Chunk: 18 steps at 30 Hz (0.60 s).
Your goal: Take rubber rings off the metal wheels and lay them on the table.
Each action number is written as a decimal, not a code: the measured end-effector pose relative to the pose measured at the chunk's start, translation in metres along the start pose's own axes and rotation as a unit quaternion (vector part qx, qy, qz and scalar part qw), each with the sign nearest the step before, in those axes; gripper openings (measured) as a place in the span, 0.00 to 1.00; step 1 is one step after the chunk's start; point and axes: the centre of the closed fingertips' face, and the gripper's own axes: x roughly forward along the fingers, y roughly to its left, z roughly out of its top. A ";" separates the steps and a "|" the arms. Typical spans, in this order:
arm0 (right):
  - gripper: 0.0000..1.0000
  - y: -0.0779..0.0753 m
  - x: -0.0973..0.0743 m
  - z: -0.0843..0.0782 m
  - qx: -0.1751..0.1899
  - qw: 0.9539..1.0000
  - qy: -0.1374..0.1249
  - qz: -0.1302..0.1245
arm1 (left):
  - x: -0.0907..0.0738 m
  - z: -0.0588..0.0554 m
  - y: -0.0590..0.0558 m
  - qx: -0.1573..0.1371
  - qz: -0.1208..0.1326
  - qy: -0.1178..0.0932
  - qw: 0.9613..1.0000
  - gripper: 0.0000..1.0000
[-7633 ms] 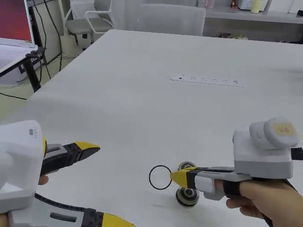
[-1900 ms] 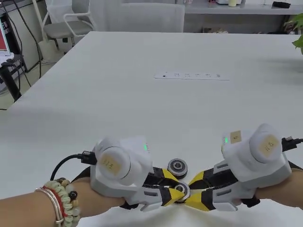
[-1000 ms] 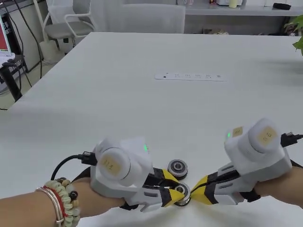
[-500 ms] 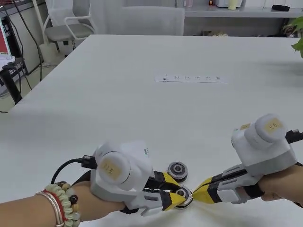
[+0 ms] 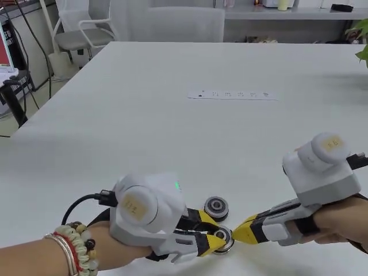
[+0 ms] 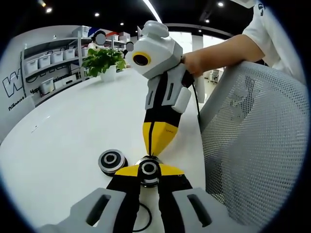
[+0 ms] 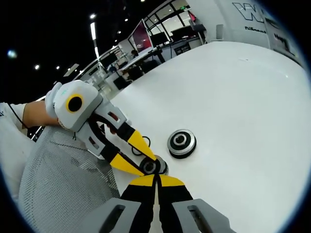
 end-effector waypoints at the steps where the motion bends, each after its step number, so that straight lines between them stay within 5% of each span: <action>1: 0.00 0.000 0.000 0.000 0.001 1.000 0.000 0.000 | 0.000 0.000 0.000 -0.001 0.000 0.000 1.000 0.08; 18: 0.00 0.003 0.001 0.003 -0.001 1.000 -0.007 0.006 | 0.000 0.000 0.000 0.000 0.001 -0.002 1.000 0.08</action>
